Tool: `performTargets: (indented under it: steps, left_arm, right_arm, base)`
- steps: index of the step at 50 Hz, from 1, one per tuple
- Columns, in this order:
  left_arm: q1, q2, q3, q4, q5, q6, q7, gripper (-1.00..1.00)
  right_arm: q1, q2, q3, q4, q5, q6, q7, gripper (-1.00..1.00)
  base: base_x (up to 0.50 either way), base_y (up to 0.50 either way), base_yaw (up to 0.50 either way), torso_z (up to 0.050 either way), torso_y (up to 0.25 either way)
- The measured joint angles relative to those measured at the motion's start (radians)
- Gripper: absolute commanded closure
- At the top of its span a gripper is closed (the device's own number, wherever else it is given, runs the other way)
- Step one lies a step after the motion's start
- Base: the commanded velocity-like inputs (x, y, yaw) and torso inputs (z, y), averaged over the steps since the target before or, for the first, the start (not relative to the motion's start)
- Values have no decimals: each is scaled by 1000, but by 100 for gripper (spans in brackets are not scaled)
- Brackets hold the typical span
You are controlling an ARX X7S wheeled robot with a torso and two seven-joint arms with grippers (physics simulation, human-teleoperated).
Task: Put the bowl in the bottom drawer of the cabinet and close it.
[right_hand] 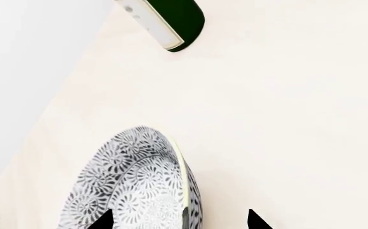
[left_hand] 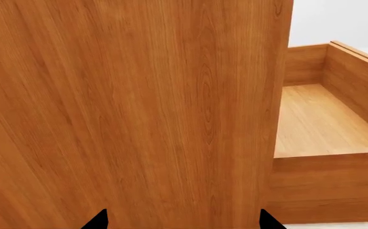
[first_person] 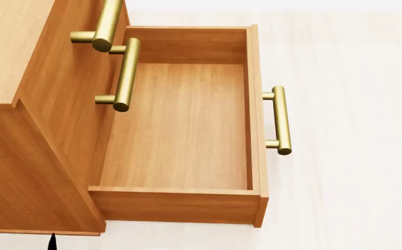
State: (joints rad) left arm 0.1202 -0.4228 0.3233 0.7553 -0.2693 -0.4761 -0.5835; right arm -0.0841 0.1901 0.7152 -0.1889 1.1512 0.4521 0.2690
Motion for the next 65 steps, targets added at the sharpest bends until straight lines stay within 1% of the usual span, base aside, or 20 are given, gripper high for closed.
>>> performTargets:
  steps: [13,14,24,45,54,65]
  left_arm:
    - [0,-3,1,3,-4,-2,-4,-100]
    - [0,-3,1,3,-4,-2,-5,-100]
    - [-2,-5,3,6,-7,-5,-8,-100]
    - [-3,-8,11,-1,-6,1,-11,-100]
    - [-4,-10,12,1,-9,1,-14,-100]
    - [-5,-12,9,5,-15,-1,-17,-100]
  right_arm:
    - [9,4,-13,20,-19,-9,9,-100]
    - [9,5,-14,21,-21,-10,10,100]
    - [14,8,-24,28,-16,-24,-6,100]
    - [12,13,-43,25,-28,-25,14,100]
    - [42,39,-77,-39,-11,11,72,100]
    - [151,123,-131,-164,48,97,203,100]
  base:
    - [0,0,0,0,0]
    - [0,0,0,0,0]
    - [0,0,0,0,0]
    - [0,0,0,0,0]
    - [0,0,0,0,0]
    - [0,0,0,0,0]
